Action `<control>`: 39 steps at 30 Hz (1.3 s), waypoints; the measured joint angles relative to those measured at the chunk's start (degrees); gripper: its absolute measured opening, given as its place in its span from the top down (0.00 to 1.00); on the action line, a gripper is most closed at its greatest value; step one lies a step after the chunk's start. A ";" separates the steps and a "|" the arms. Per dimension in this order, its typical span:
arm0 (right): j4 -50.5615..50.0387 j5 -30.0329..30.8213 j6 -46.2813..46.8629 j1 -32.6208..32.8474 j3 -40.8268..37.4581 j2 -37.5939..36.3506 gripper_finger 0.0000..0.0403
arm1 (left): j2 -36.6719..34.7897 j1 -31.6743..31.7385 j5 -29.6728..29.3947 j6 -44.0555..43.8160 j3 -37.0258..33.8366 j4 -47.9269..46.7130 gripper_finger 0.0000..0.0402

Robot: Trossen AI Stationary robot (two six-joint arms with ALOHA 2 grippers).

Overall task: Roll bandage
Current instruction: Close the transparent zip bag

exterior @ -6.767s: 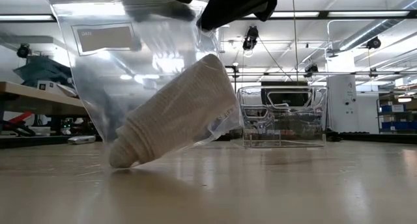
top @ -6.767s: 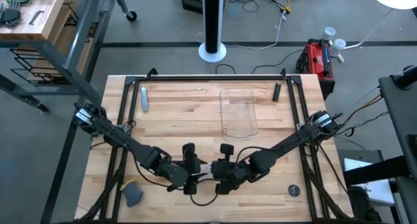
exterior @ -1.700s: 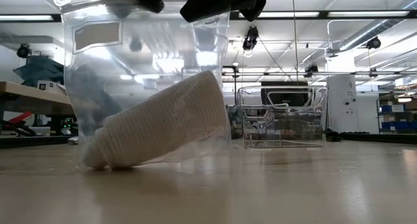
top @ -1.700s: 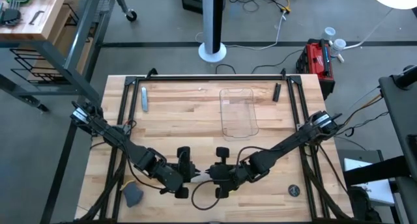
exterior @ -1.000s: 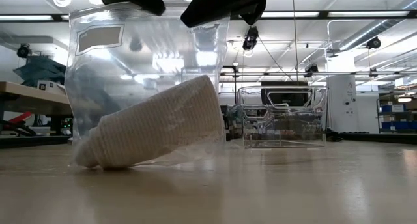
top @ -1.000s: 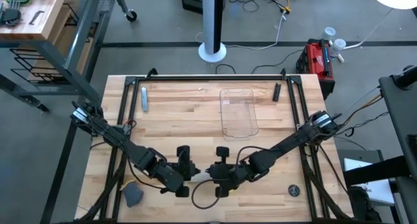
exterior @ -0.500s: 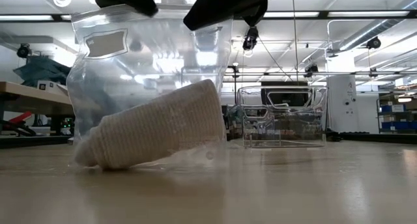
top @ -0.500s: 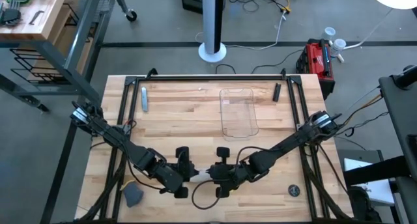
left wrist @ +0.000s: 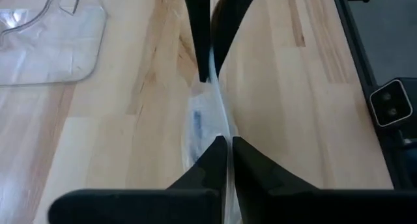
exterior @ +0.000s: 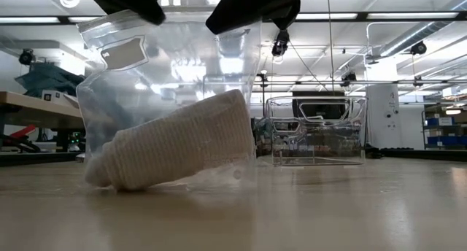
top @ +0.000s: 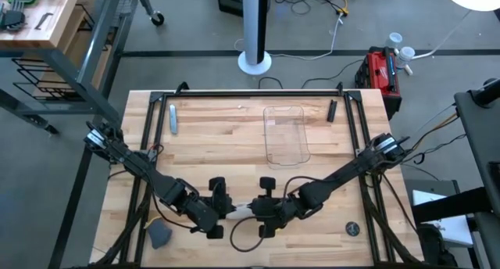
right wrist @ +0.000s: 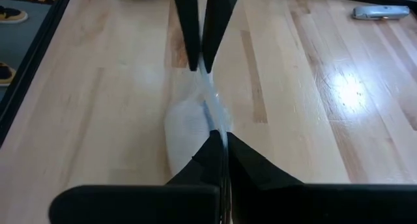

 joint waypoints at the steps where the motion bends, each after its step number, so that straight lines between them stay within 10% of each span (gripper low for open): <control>1: 0.04 0.00 0.07 0.01 0.00 0.00 1.00 | -0.02 0.00 0.03 0.04 0.00 -0.03 0.99; 39: 0.56 0.01 0.37 -0.07 -0.20 0.00 1.00 | -3.31 -2.80 -0.61 -14.79 -0.02 -16.17 1.00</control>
